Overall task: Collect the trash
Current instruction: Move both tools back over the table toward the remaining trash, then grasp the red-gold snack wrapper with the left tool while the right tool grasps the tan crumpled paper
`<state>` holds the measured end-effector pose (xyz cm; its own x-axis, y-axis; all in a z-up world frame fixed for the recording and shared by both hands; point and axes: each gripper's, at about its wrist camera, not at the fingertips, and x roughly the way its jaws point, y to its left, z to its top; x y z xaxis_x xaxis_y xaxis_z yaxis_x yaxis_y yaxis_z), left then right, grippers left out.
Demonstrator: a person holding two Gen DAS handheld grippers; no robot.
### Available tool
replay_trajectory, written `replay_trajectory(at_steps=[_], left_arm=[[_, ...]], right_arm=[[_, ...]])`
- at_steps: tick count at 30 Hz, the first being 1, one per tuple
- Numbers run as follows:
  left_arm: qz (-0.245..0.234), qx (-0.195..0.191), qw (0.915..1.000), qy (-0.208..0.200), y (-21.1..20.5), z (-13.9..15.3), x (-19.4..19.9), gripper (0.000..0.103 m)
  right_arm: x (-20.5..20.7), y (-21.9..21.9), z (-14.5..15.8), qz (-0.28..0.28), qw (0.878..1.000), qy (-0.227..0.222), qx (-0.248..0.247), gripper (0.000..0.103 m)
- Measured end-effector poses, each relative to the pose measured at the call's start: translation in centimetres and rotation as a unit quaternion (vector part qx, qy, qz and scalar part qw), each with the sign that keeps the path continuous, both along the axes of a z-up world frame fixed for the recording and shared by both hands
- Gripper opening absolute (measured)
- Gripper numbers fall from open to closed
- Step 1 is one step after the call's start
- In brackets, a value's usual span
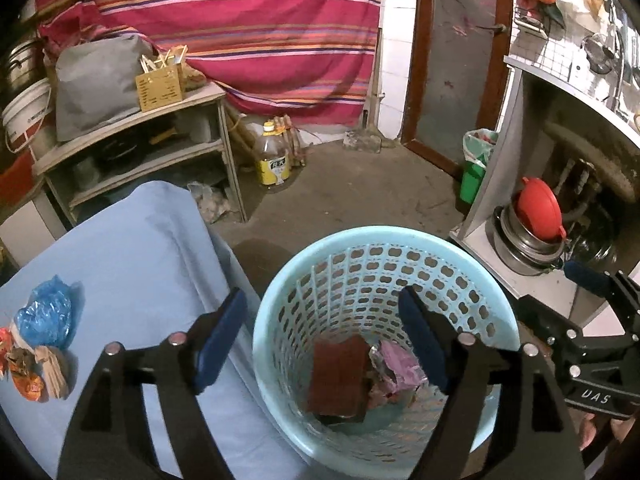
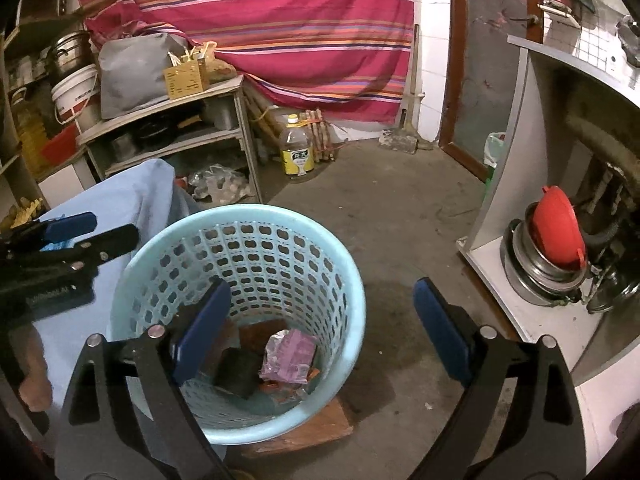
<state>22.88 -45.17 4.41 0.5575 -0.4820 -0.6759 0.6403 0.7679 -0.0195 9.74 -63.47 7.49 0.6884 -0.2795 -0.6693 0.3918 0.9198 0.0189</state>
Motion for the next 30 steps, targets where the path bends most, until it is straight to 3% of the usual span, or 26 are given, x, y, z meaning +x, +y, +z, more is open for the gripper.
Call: replay_trajectory(at_steps=[7,11,15,23,30], left_arm=[[0.038,-0.005,0.9992,-0.005,6.1,0.6,1.3,0.082],[0.083,-0.001,0.9965,-0.012,12.7,0.9,2.2,0.090],[0.129,0.018,0.9911,-0.028,19.5,0.6,3.1,0.092],[0.235,0.058,0.9692,-0.048,32.8,-1.5,6.6,0.093],[0.312,0.036,0.9491,-0.029,42.2,-3.3,10.6,0.093]], right_arm=[[0.7,1.7,0.3,0.007,1.000,-0.011,0.007,0.096],[2.7,5.3,0.6,0.024,0.999,-0.021,0.011,0.099],[5.4,9.6,0.1,0.045,0.998,-0.023,0.030,0.099],[12.2,19.4,-2.7,0.079,0.993,-0.005,0.091,0.099],[16.5,28.2,-3.7,0.132,0.990,0.019,0.040,0.099]])
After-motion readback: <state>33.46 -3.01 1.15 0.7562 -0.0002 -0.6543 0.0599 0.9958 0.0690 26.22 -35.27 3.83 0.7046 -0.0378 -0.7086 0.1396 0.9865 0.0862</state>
